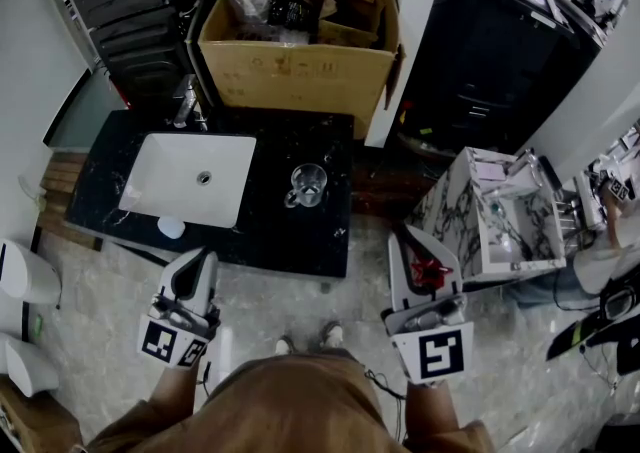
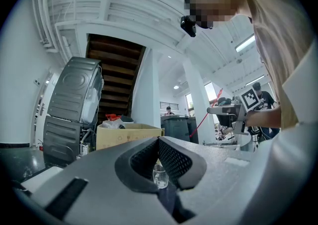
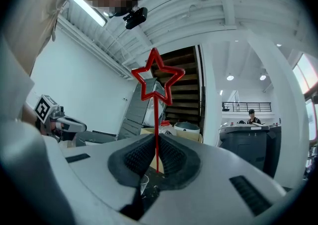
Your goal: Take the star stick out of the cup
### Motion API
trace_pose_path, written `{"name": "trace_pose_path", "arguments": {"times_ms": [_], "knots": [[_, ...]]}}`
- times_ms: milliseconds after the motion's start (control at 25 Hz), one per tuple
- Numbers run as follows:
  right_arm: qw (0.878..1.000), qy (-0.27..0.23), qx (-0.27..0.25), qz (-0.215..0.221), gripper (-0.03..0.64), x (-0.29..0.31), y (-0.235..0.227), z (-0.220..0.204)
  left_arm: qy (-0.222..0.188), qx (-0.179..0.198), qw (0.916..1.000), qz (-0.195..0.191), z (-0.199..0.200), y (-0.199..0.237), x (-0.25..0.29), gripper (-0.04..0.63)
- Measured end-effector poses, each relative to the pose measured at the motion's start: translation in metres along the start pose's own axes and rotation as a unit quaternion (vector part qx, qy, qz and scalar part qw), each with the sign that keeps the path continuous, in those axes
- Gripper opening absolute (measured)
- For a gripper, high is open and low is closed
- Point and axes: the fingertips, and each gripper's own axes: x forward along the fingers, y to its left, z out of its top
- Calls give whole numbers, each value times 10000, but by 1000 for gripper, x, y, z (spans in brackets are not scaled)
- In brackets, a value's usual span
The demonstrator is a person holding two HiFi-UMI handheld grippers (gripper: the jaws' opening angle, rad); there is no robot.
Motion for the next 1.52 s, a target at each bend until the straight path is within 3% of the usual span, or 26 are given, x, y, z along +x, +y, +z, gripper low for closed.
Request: {"name": "trace_pose_path", "arguments": {"times_ms": [560,760,1240,1520], "knots": [[9994,-62,152,-304,14,-25,-17,6,-13,-6,10000,5,-1,-4,1,2],[9997,36,-81,-243,14,-40,-22,-1,-23,4,10000,-19,0,-7,3,2],[9986,-44,164,-500,14,-53,-31,12,8,-1,10000,49,-2,-5,0,2],[9991,-107,-24,-399,14,-66,-31,14,3,0,10000,95,-2,-1,-3,2]]}}
